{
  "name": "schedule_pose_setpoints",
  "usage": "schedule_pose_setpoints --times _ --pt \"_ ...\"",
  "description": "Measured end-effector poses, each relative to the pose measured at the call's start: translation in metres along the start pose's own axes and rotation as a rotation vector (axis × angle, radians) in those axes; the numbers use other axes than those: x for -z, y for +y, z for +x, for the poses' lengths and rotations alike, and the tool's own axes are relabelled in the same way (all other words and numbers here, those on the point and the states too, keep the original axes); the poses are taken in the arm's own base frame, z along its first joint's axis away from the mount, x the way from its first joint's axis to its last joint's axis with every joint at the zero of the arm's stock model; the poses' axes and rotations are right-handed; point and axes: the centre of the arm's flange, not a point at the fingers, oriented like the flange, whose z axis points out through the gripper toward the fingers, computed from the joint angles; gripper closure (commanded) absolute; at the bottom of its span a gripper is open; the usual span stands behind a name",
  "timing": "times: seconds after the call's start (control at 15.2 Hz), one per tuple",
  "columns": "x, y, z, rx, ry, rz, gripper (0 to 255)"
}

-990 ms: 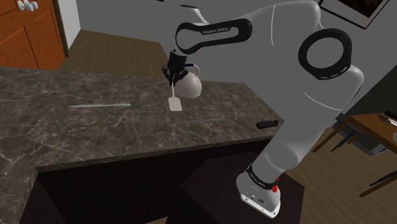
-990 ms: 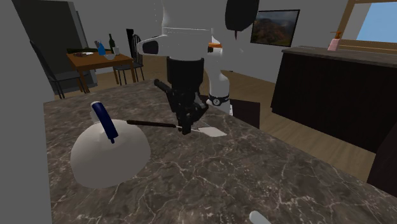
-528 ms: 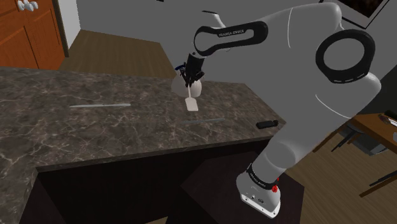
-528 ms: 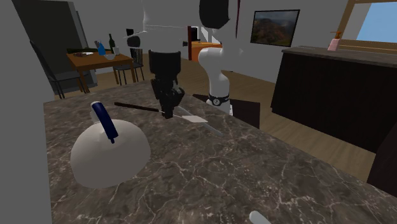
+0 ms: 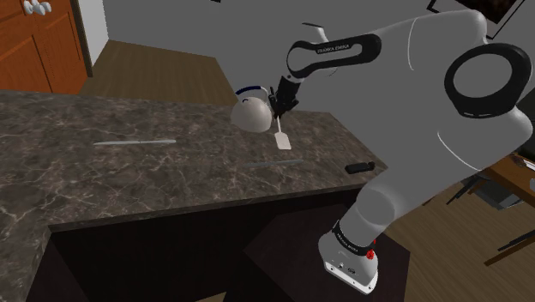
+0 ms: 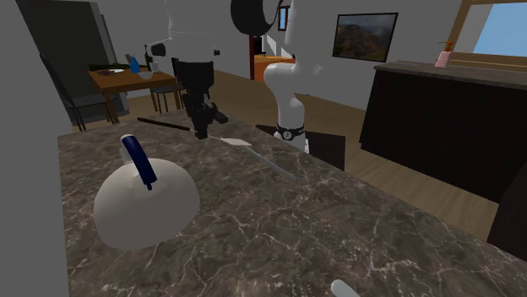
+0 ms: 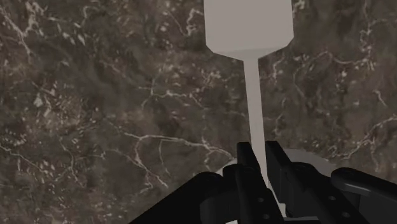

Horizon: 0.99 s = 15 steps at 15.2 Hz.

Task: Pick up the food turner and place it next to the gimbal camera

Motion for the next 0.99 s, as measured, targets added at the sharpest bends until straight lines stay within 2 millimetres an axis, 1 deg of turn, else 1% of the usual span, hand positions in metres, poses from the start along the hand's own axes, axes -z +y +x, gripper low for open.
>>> schedule_pose_setpoints --times 0.13,0.33,0.46,0.59,0.79,0.99 --pt "0.000 0.025 -0.007 0.000 0.001 0.000 255" --pt "0.001 0.066 -0.005 0.000 0.000 0.000 255" --pt "0.005 0.092 -0.004 0.000 0.001 0.000 255" --pt "0.001 0.117 -0.007 0.000 0.000 0.000 255" --pt "0.000 0.157 -0.011 0.000 0.000 0.000 255" --pt "0.001 0.196 -0.010 0.000 0.001 0.000 255"
